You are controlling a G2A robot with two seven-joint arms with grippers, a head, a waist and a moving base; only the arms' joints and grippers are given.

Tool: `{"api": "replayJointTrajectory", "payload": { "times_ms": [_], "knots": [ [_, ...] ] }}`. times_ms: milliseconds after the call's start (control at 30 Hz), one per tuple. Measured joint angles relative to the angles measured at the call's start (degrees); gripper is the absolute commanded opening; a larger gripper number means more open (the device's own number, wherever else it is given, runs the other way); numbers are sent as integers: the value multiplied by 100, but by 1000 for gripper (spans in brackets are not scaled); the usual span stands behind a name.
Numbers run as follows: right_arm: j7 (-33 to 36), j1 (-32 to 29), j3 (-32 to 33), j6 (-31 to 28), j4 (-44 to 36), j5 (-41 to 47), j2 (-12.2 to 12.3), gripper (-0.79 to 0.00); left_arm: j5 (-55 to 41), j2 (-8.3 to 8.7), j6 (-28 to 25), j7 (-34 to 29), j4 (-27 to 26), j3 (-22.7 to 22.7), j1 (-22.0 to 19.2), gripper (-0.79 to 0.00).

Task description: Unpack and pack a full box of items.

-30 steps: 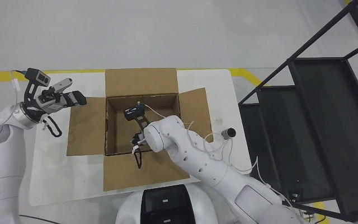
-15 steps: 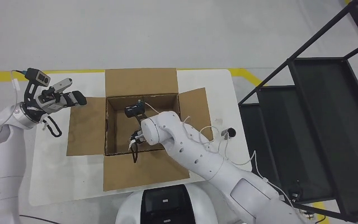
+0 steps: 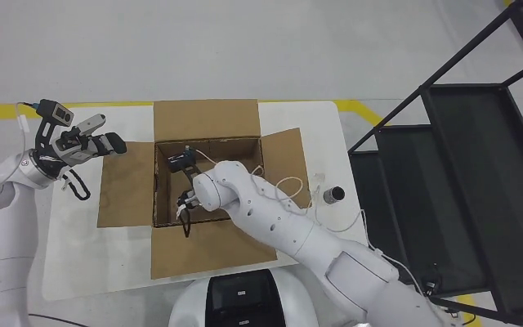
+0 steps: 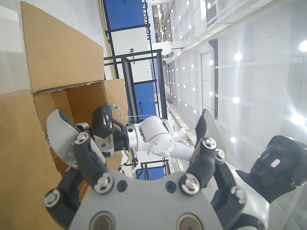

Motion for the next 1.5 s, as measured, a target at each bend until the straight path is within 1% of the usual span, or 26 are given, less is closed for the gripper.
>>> {"api": "replayJointTrajectory", "payload": {
  "times_ms": [200, 500, 533, 567, 600, 733, 767, 900, 1000, 1067, 1133, 1167, 1267, 1400, 1500],
  "knots": [
    [-419, 387, -244, -74, 964, 300, -287, 0, 0, 0, 0, 0, 0, 0, 0, 0],
    [-681, 705, -415, -273, 1901, 499, -568, 0, 0, 0, 0, 0, 0, 0, 0, 0],
    [-709, 725, -418, -297, 1979, 521, -590, -6, 0, 0, 0, 0, 0, 0, 0, 0],
    [-732, 745, -422, -321, 2054, 540, -611, -80, 0, 0, 0, 0, 0, 0, 0, 0],
    [-760, 771, -428, -351, 2146, 560, -638, -99, 0, 0, 0, 0, 0, 0, 0, 0],
    [-827, 846, -430, -434, 2419, 621, -714, -80, 0, 0, 0, 0, 0, 0, 0, 0],
    [-837, 861, -433, -457, 2482, 628, -730, -43, 0, 0, 0, 0, 0, 0, 0, 0],
    [-881, 939, -432, -457, 2733, 656, -803, -43, 0, 0, 0, 0, 0, 0, 0, 0],
    [-889, 976, -429, -439, 2847, 665, -846, -22, 0, 0, 0, 0, 0, 0, 0, 0],
    [-899, 984, -425, -446, 2901, 673, -867, -28, 0, 0, 0, 0, 0, 0, 0, 0],
    [-915, 986, -421, -468, 2960, 683, -890, -55, 0, 0, 0, 0, 0, 0, 0, 0],
    [-921, 983, -420, -475, 2982, 687, -901, -86, 0, 0, 0, 0, 0, 0, 0, 0],
    [-953, 967, -417, -494, 3049, 710, -936, -105, 0, 0, 0, 0, 0, 0, 0, 0],
    [-1032, 960, -393, -502, 3136, 753, -983, -188, 0, 0, 0, 0, 0, 0, 0, 0],
    [-1081, 961, -378, -504, 3211, 766, -1012, -172, 0, 0, 0, 0, 0, 0, 0, 0]
  ]
}}
